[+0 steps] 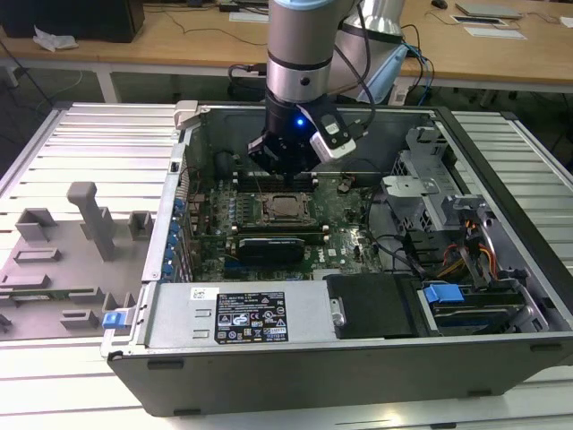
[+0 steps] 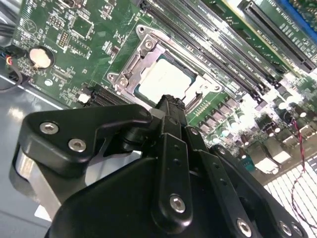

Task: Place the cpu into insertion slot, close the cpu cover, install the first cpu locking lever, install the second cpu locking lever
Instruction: 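Close the cpu cover, then install the first cpu locking lever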

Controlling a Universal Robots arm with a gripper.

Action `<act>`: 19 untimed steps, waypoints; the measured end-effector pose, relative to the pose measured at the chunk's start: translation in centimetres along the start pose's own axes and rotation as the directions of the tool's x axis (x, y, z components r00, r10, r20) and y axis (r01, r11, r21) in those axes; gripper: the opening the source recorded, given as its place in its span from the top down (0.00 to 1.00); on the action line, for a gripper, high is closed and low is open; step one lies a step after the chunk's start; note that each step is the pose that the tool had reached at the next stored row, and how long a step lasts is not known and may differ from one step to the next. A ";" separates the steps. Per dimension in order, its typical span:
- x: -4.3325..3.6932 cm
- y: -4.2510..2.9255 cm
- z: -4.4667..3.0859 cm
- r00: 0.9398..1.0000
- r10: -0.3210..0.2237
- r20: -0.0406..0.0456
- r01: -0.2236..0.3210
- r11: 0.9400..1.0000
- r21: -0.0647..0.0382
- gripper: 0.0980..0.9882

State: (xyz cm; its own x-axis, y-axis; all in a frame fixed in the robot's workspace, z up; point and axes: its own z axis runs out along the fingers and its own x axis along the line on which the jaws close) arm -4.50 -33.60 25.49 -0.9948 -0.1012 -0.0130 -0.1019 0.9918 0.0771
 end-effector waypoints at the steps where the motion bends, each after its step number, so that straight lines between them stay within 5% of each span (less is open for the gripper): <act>1: 0.00 0.01 -0.06 1.000 0.000 0.000 0.000 1.000 0.003 0.99; 19: -0.01 0.01 -0.09 1.000 0.000 -0.001 0.000 1.000 0.006 0.99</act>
State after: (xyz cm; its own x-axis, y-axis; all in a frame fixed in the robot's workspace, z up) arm -4.49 -33.60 25.58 -0.9948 -0.1010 -0.0123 -0.1016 0.9923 0.0708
